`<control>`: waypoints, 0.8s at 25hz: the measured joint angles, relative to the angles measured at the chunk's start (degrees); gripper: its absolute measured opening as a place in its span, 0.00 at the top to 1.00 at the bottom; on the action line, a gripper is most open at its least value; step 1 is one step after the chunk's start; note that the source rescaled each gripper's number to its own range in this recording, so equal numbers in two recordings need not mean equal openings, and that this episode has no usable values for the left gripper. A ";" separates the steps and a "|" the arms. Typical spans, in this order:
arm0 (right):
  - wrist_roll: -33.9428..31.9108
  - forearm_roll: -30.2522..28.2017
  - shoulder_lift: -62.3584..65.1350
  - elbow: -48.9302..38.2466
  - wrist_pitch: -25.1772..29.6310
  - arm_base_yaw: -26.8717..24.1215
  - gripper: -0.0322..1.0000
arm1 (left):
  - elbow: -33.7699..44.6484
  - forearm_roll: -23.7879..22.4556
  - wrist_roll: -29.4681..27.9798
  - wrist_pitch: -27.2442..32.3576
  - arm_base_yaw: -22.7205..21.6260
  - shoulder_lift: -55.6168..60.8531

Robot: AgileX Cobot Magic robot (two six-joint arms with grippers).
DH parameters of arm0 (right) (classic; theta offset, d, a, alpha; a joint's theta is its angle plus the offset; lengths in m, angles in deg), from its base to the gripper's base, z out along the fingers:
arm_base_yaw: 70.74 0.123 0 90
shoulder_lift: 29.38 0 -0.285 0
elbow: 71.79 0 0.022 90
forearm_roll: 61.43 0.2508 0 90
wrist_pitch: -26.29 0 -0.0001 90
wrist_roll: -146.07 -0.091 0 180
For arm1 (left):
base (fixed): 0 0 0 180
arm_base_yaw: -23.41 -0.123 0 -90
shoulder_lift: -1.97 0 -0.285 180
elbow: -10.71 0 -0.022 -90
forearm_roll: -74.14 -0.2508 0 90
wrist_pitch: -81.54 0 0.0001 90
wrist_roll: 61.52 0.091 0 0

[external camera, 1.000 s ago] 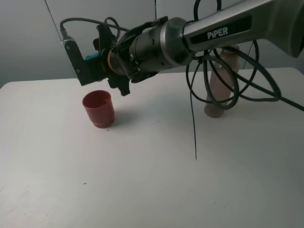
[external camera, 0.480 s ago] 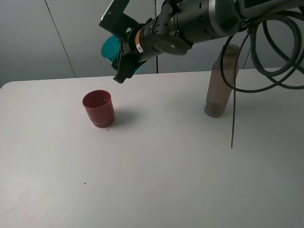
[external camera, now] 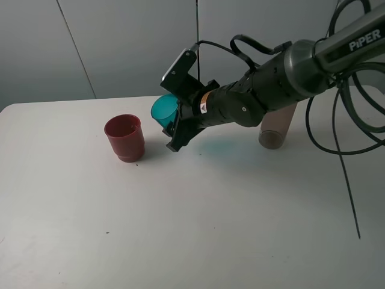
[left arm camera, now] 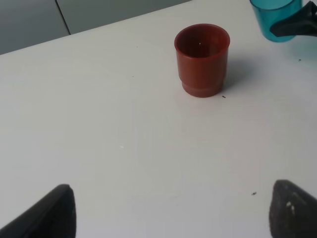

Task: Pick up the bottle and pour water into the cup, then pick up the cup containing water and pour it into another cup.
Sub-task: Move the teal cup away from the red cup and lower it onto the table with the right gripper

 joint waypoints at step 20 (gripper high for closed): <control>-3.94 19.86 -2.52 -8.06 -18.71 -3.13 0.82 | 0.00 0.00 0.00 0.00 0.00 0.00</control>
